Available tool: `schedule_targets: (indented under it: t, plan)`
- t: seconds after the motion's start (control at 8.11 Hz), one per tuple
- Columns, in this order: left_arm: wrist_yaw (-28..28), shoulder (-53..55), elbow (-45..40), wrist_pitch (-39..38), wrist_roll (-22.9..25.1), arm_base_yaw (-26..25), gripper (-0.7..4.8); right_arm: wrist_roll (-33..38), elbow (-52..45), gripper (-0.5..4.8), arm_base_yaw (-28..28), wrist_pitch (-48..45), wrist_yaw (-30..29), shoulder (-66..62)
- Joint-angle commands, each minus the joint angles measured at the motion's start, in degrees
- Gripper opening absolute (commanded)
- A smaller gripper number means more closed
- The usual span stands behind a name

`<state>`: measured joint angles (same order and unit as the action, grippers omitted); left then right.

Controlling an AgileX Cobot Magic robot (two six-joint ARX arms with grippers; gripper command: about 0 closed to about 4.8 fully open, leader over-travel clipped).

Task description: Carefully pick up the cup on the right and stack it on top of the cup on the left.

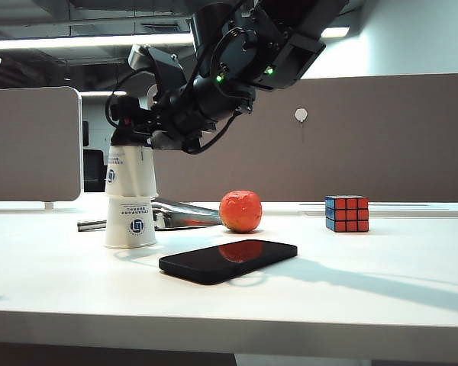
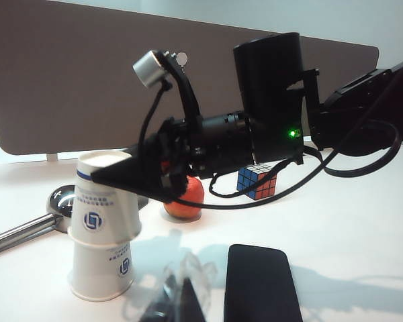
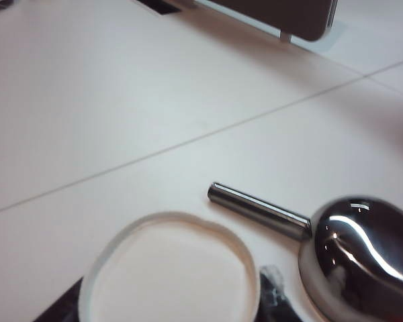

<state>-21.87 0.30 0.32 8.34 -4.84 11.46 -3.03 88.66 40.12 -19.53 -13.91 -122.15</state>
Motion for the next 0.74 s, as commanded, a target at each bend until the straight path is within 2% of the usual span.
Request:
schedule_targets:
  t: [0.12,0.25,0.49,0.62,0.74]
  plan:
    - [-0.2,0.0,0.1,1.6,-0.1,0.0,-0.05,0.0,0.1,3.07,0.2,1.4,0.0,-0.7]
    - [-0.3,0.0,0.1,1.6,-0.1,0.0,-0.05,0.5,0.1,3.95,0.1,1.5,-0.1,-1.7]
    - [-0.4,0.0,0.1,1.6,-0.1,0.0,-0.05,1.8,0.1,4.1,0.1,1.9,-0.2,-2.2]
    - [-0.4,0.0,0.1,1.6,-0.1,0.0,-0.05,1.8,0.1,4.34,0.2,1.6,-0.8,-2.1]
    - [-0.4,0.0,0.1,1.6,-0.1,0.0,-0.05,4.4,0.2,4.32,-0.7,-4.2,0.7,2.1]
